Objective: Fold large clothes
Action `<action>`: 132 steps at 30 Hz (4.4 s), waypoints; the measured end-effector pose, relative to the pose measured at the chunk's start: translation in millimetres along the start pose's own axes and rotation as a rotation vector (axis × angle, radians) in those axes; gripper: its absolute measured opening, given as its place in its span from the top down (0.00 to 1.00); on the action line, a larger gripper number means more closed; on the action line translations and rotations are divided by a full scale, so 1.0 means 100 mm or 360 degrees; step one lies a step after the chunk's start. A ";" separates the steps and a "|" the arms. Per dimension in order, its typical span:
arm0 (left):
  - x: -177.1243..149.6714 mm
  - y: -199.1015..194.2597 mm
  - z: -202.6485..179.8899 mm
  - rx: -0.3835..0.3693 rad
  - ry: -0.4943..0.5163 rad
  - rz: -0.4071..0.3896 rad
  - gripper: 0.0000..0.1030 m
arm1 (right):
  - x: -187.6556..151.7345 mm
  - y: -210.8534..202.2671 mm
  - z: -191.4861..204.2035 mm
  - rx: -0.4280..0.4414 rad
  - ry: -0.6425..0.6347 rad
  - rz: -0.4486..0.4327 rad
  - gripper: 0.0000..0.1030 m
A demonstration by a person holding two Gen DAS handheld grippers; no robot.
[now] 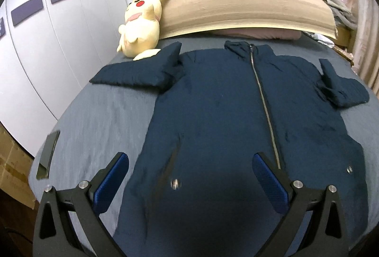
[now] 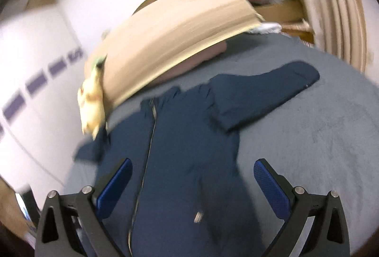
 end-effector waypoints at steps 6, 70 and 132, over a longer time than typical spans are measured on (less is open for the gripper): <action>0.23 0.38 -0.09 0.0091 0.0063 -0.0043 0.00 | 0.23 0.62 -1.41 0.0180 0.0715 0.0088 0.06; 0.04 1.47 0.03 -0.0107 -0.0178 0.0134 0.00 | 0.08 2.53 2.22 0.0263 -0.0761 0.0530 0.11; 0.95 2.06 -0.09 -0.0060 -0.0153 0.0196 0.88 | 0.46 2.14 -0.80 0.0410 0.0403 0.0316 0.13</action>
Point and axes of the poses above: each gripper's, at about its wrist camera, not at the fingertips, and y roughly the way its jaws point, z to its left, x to its top, the point moved 6 cm from there along y, roughly the way its jaws point, and after that the axes turned 11 degrees about -y, right-handed, at the moved point
